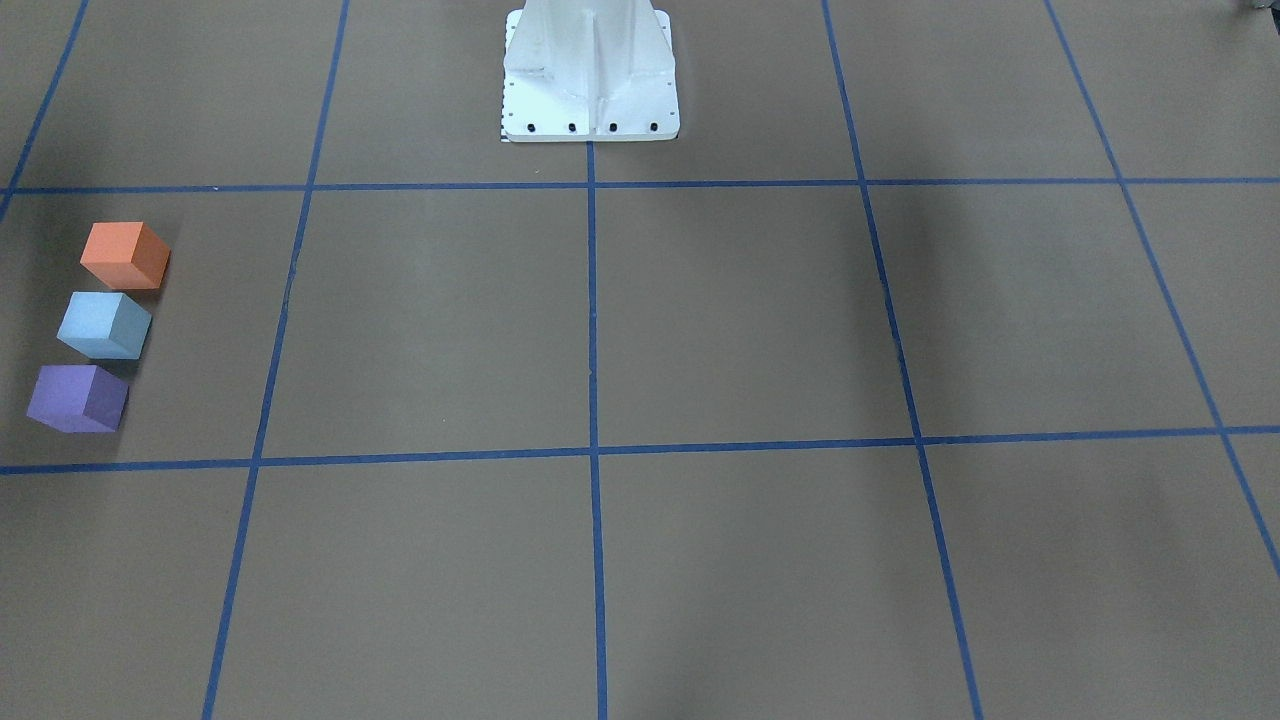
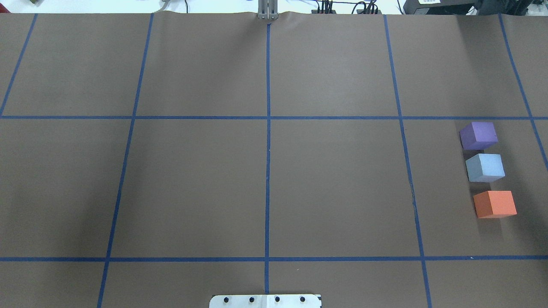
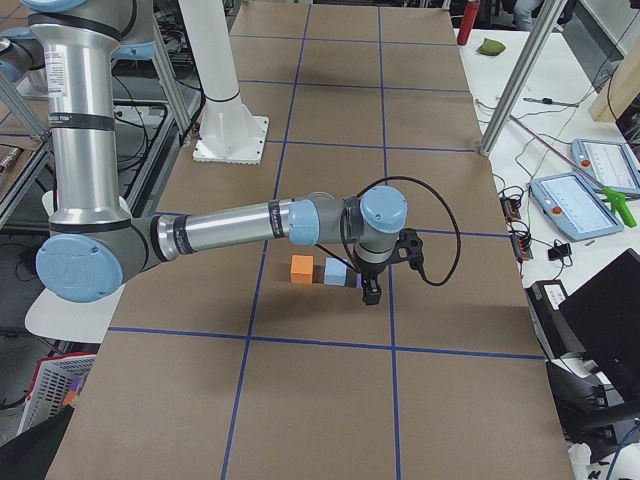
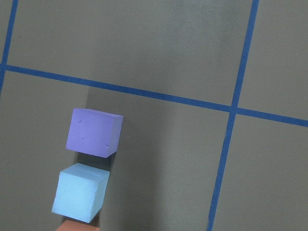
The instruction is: Place blue block between orange and purple blocks
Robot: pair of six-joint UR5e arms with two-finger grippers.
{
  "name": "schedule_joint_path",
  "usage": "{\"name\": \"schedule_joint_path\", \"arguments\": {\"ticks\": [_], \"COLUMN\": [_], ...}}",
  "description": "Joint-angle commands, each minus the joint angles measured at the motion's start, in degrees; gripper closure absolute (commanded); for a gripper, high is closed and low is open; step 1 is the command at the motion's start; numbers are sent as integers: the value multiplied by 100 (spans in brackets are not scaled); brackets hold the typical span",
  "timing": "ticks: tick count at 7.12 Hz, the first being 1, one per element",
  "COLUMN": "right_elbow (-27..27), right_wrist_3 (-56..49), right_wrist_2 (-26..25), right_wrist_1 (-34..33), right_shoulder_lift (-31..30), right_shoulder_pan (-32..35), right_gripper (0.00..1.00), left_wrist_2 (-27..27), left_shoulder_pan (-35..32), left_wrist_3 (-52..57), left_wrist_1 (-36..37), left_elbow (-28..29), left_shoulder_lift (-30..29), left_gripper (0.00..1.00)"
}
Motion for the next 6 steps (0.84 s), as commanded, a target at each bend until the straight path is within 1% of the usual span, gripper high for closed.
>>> {"name": "schedule_joint_path", "arguments": {"ticks": [1,6], "right_elbow": [7,-37], "right_wrist_3": [0,0], "right_wrist_2": [53,54], "right_wrist_1": [0,0], "right_shoulder_lift": [-12,-12], "right_shoulder_pan": [0,-70], "right_gripper": [0,0], "left_wrist_2": [-27,-27], "left_shoulder_pan": [0,9], "left_wrist_3": [0,18], "left_wrist_1": [2,-6], "left_elbow": [13,101], "left_shoulder_lift": [1,1], "left_gripper": [0,0]}}
